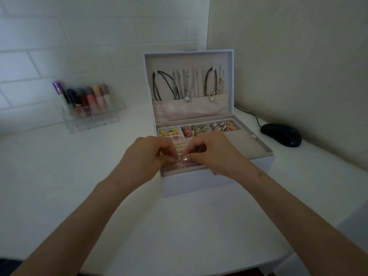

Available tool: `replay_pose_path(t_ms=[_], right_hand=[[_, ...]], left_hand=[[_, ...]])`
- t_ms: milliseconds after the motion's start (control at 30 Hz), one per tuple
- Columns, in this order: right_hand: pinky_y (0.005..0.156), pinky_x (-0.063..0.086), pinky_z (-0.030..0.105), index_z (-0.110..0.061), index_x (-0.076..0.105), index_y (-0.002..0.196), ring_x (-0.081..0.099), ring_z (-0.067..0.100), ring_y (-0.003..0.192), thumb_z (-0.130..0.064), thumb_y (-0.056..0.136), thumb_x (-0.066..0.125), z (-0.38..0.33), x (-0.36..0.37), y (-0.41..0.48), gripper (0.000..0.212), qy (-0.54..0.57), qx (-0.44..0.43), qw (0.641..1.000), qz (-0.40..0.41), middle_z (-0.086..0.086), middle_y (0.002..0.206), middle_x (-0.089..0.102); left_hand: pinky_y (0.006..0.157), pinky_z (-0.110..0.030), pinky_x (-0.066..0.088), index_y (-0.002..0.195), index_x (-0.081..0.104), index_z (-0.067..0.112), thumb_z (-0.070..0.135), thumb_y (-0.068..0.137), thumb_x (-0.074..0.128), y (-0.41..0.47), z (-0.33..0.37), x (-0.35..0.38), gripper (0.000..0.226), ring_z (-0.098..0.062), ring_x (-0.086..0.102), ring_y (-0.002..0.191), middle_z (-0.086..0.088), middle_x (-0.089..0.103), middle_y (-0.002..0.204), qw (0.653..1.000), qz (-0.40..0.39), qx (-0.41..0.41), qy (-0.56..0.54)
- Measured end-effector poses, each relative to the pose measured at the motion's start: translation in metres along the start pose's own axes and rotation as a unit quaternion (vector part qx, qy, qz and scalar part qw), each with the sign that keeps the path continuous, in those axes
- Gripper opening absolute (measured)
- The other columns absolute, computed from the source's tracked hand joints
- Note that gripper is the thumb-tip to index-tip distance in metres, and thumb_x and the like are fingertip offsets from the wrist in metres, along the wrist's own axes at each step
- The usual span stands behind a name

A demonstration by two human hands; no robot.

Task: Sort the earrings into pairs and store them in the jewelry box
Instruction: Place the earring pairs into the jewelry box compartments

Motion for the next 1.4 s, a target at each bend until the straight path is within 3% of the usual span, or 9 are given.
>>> replay_pose_path(t_ms=[167, 433, 567, 767, 1000, 1100, 1233, 1400], right_hand=[[0.055, 0.039, 0.008, -0.011, 0.074, 0.078, 0.050, -0.010, 0.054, -0.011, 0.075, 0.075, -0.001, 0.001, 0.002, 0.004, -0.021, -0.007, 1.000, -0.004, -0.014, 0.063, 0.056], [0.058, 0.038, 0.012, -0.013, 0.071, 0.074, 0.049, 0.000, 0.057, -0.011, 0.074, 0.075, 0.000, 0.003, 0.004, 0.005, -0.042, -0.004, 0.999, 0.022, -0.015, 0.062, 0.054], [0.063, 0.042, 0.022, -0.014, 0.071, 0.075, 0.045, 0.002, 0.062, -0.017, 0.074, 0.075, -0.003, 0.006, 0.002, 0.005, -0.075, -0.021, 0.996, 0.034, -0.015, 0.066, 0.050], [0.060, 0.032, 0.015, -0.011, 0.072, 0.078, 0.041, 0.001, 0.061, -0.016, 0.077, 0.073, -0.003, 0.002, -0.002, 0.005, -0.078, -0.027, 0.996, 0.029, -0.014, 0.068, 0.044], [0.069, 0.042, 0.029, -0.013, 0.069, 0.078, 0.043, 0.006, 0.065, -0.013, 0.075, 0.073, -0.004, 0.004, -0.002, 0.005, -0.077, -0.039, 0.995, 0.046, -0.010, 0.070, 0.047], [0.068, 0.041, 0.023, -0.011, 0.073, 0.081, 0.044, 0.004, 0.065, -0.008, 0.078, 0.070, -0.001, 0.001, -0.005, 0.006, -0.058, -0.061, 0.995, 0.055, -0.008, 0.071, 0.049], [0.060, 0.034, 0.007, -0.014, 0.076, 0.088, 0.047, 0.000, 0.064, 0.002, 0.081, 0.059, 0.005, -0.003, -0.013, 0.024, -0.071, -0.102, 0.989, 0.081, -0.003, 0.075, 0.050], [0.063, 0.034, 0.001, -0.010, 0.076, 0.089, 0.043, -0.003, 0.064, 0.001, 0.077, 0.048, 0.005, 0.002, -0.018, 0.032, -0.093, -0.143, 0.981, 0.092, -0.004, 0.078, 0.048]], left_hand=[[0.070, -0.027, 0.041, 0.064, 0.055, 0.039, 0.017, 0.078, 0.070, 0.001, 0.002, 0.000, 0.030, -0.002, 0.048, 0.066, 0.017, 0.059, 0.072, 1.000, -0.026, -0.009, 0.014], [0.065, -0.024, 0.032, 0.072, 0.055, 0.035, 0.022, 0.082, 0.065, 0.000, 0.005, 0.002, 0.019, -0.007, 0.045, 0.077, 0.014, 0.056, 0.081, 0.996, -0.024, -0.024, 0.083], [0.066, -0.024, 0.030, 0.089, 0.062, 0.030, 0.022, 0.086, 0.059, -0.002, 0.013, 0.002, 0.009, -0.010, 0.045, 0.086, 0.013, 0.051, 0.087, 0.989, 0.002, -0.008, 0.145], [0.068, -0.024, 0.028, 0.092, 0.063, 0.027, 0.026, 0.088, 0.057, -0.001, 0.012, 0.001, 0.007, -0.010, 0.044, 0.089, 0.010, 0.057, 0.095, 0.986, -0.023, -0.005, 0.166], [0.073, -0.026, 0.029, 0.095, 0.059, 0.027, 0.027, 0.090, 0.053, 0.000, 0.016, 0.006, 0.008, -0.018, 0.047, 0.101, 0.006, 0.058, 0.105, 0.968, 0.023, 0.016, 0.250], [0.074, -0.026, 0.029, 0.096, 0.059, 0.027, 0.030, 0.090, 0.054, -0.004, 0.017, 0.002, 0.009, -0.016, 0.047, 0.099, 0.007, 0.058, 0.103, 0.972, 0.036, 0.032, 0.232], [0.069, -0.027, 0.028, 0.089, 0.068, 0.026, 0.023, 0.087, 0.059, -0.017, 0.015, -0.007, 0.010, -0.014, 0.042, 0.083, 0.006, 0.061, 0.091, 0.979, 0.090, 0.058, 0.171], [0.061, -0.033, 0.032, 0.086, 0.074, 0.025, 0.015, 0.081, 0.067, -0.023, 0.011, 0.002, 0.013, -0.024, 0.050, 0.078, 0.000, 0.064, 0.085, 0.976, 0.086, 0.089, 0.177]])
Point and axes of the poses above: each hand's wrist, its own y-axis towards the middle knuckle, its own x-axis out of the palm, z = x × y, the point moved 5 cm from there along y, towards the middle knuckle
